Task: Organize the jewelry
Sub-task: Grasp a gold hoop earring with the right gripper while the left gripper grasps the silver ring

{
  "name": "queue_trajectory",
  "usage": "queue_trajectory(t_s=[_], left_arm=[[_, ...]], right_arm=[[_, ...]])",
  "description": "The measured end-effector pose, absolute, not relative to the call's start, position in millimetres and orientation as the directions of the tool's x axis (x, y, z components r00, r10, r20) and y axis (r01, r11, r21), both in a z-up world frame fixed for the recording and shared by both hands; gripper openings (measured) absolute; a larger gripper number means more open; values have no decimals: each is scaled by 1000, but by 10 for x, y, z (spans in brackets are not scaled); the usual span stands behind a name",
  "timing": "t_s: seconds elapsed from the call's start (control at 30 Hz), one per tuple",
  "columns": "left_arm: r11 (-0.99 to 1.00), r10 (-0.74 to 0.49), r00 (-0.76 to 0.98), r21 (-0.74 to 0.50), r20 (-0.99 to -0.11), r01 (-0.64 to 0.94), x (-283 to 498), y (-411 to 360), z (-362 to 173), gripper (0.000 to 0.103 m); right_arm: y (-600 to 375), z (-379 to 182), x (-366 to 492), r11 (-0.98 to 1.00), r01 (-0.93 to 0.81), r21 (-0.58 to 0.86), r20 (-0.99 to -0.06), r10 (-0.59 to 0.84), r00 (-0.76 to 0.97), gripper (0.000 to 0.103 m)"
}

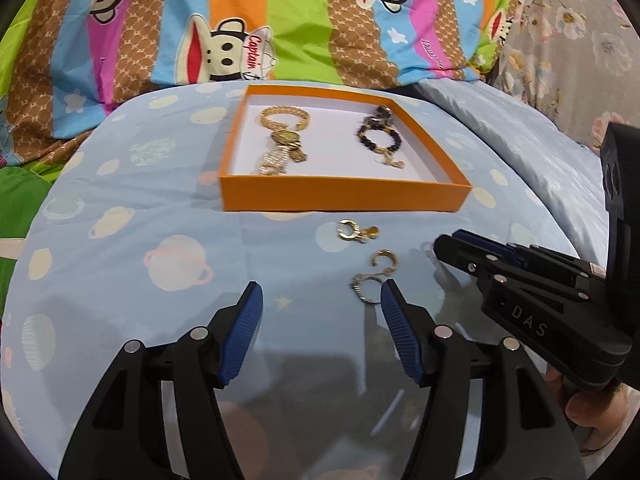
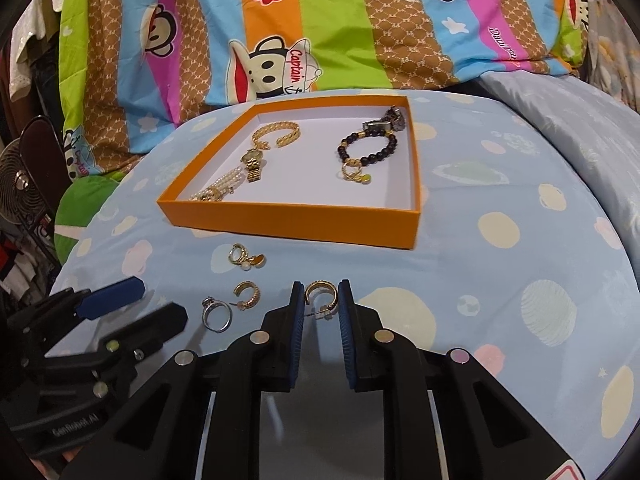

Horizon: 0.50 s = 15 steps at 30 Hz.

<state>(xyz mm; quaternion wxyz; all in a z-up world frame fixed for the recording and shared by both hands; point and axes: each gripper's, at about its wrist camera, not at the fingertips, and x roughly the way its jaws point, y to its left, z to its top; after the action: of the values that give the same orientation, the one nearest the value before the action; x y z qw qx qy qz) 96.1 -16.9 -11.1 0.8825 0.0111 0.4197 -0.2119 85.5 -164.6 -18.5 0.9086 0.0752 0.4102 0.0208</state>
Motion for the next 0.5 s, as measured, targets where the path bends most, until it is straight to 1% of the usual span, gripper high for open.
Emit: queue_trajectory(t_s=[0.37, 0.5], left_arm=[[914, -303, 545, -75, -782, 399, 1039, -466, -204, 57], [915, -288, 549, -56, -784, 400, 1042, -478, -213, 54]], right_arm=[[-1731, -168, 834, 984, 45, 174, -735, 99, 671, 16], [-1733, -163, 829, 983, 44, 177, -733, 102, 672, 16]])
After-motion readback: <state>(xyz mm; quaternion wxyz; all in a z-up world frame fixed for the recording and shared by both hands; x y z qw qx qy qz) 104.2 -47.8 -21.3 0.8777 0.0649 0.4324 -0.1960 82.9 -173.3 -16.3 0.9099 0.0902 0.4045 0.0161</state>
